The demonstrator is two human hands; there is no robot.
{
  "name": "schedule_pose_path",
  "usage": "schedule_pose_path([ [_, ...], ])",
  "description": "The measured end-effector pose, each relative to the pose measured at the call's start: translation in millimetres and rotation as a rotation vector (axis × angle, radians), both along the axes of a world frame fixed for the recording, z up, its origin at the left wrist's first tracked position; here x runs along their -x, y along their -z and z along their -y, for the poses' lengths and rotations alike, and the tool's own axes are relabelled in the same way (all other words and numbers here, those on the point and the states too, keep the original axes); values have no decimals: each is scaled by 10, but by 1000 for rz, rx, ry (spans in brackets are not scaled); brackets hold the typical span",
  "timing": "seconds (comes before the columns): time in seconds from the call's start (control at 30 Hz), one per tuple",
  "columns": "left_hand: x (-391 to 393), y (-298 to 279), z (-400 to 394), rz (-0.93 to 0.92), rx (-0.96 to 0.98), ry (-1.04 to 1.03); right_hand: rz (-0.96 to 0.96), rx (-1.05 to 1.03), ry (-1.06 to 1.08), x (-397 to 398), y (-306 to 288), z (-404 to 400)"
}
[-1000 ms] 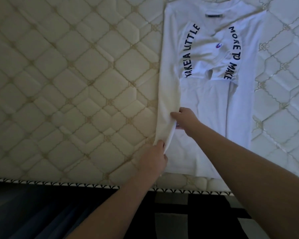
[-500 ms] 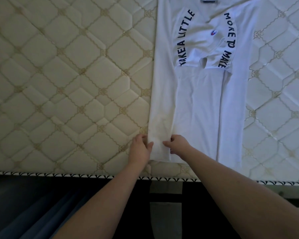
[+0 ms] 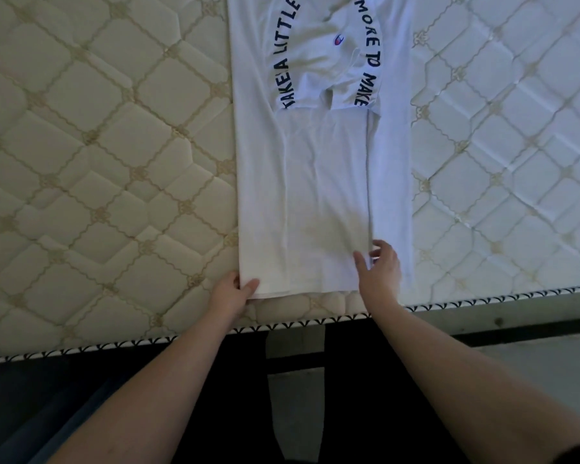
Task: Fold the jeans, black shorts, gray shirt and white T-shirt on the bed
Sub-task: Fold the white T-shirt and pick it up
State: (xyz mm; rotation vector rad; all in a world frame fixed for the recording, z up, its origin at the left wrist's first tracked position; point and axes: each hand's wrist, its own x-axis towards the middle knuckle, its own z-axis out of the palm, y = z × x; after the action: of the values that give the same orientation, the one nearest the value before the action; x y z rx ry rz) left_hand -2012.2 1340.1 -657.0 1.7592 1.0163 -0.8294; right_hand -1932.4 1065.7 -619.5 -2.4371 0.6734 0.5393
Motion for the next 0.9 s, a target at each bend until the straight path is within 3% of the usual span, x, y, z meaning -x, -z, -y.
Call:
schedule_pose_path([
  [0.1,-6,-35,1,-10,-2,-10,-63,138,151,-171,31,406],
  [0.23,-5,-98,70,-28,77,-162,-352,-5,347,-344,149,782],
  [0.33,3,-174,142,-44,244,-400,-478,-32,294,-276,215,932],
  [0.43,1,-245,195,-6,296,-519,-386,-159,324,-158,237,986],
  [0.53,84,-253,170,26,206,-482,-259,-321,448,-45,180,1014],
  [0.73,240,-163,172,-128,-109,-83,-450,-112,246,241,197,1097],
  [0.9,183,-314,343,-4,-213,-191,-308,-132,375,219,71,891],
])
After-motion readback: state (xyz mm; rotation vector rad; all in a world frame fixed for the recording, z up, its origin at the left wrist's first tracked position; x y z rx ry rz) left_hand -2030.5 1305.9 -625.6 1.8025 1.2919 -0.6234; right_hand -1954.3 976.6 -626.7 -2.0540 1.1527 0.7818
